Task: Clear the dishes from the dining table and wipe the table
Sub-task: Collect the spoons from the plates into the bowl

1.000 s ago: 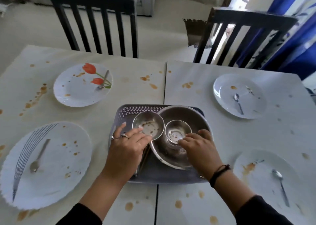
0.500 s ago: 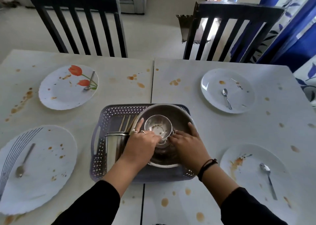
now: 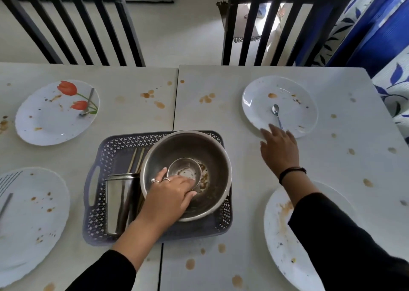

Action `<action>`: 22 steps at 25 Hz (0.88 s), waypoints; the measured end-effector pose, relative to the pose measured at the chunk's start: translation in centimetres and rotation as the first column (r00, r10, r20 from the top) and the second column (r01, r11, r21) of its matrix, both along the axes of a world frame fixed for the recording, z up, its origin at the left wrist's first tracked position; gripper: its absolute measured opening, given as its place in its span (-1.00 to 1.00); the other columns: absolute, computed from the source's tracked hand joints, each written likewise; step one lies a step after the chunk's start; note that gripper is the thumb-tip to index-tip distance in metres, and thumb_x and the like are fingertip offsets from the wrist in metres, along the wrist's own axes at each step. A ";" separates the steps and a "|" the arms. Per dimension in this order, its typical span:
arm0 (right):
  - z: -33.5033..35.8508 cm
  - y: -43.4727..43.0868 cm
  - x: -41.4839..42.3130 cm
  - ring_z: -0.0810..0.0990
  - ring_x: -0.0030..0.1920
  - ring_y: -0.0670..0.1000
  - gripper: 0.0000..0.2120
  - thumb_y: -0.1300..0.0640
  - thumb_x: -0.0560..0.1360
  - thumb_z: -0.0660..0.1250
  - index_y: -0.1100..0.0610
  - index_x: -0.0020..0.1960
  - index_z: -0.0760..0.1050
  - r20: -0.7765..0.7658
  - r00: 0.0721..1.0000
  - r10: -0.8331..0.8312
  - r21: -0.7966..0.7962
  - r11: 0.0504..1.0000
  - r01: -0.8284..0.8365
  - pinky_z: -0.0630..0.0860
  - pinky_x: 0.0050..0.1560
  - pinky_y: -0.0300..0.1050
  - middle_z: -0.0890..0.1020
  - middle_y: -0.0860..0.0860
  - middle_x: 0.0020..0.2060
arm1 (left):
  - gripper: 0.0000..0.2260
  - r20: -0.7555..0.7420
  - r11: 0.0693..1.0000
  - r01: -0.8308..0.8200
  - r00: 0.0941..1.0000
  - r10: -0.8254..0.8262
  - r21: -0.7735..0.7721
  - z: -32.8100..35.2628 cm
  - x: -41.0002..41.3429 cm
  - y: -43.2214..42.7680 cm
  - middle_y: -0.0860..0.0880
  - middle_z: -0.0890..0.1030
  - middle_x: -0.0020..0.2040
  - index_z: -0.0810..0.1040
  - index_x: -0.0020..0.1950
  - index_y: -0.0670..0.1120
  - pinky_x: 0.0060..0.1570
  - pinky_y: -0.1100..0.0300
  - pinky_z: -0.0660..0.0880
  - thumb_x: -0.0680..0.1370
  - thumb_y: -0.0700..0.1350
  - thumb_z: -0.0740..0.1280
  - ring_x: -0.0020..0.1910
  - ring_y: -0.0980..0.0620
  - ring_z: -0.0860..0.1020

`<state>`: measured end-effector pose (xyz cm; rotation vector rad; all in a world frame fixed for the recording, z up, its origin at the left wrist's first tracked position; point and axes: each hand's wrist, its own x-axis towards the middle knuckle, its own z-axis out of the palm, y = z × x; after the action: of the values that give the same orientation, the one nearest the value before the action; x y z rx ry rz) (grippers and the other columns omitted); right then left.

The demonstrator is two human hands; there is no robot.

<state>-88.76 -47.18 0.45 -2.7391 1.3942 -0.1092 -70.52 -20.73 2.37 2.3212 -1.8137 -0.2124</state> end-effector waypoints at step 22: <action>2.7 3.3 -2.2 0.64 -0.32 0.14 -0.85 0.36 0.36 0.46 0.16 -0.14 0.70 0.459 0.888 0.005 -0.044 0.999 0.017 0.52 -0.13 0.00 0.71 0.08 -0.26 | -0.73 0.047 0.933 0.086 0.996 -0.074 -0.349 0.4 -3.5 -1.6 0.00 0.63 0.14 0.61 0.18 -0.06 0.30 -0.14 0.33 0.54 -0.03 0.28 0.18 0.00 0.56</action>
<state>-90.96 -43.83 3.15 -2.5029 1.2697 -0.7468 -73.98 -22.34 2.74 2.0164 -1.7903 0.1318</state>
